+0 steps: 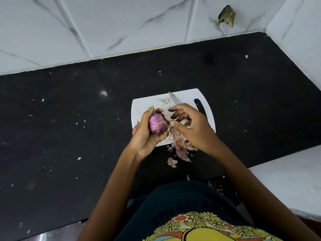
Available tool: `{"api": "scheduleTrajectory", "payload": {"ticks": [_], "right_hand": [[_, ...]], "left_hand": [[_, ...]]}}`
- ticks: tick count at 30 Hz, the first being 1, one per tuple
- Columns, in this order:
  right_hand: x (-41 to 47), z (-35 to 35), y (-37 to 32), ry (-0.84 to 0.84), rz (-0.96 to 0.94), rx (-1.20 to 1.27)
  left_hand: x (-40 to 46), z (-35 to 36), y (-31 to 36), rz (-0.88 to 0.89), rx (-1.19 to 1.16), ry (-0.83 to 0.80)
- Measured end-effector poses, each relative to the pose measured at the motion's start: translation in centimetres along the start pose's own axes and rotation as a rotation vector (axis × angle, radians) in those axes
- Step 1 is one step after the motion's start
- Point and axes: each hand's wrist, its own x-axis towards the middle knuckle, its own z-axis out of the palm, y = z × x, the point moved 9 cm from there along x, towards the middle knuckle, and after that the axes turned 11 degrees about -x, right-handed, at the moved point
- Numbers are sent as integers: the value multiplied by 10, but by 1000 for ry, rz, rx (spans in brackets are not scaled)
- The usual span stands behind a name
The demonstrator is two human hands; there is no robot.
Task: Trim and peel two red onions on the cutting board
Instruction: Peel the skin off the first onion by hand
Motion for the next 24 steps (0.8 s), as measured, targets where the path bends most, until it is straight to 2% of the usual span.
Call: {"api": "scheduleTrajectory", "payload": {"ticks": [2, 9, 18, 24], "right_hand": [[0, 0, -10, 13, -36, 42], [3, -2, -30, 96, -77, -79], [7, -2, -9, 52, 25, 135], [4, 3, -11, 20, 52, 111]], "left_hand": [[2, -1, 1, 19, 58, 4], [3, 1, 13, 163, 290, 99], [1, 2, 11, 138, 278, 88], [5, -1, 14, 162, 327, 121]]}}
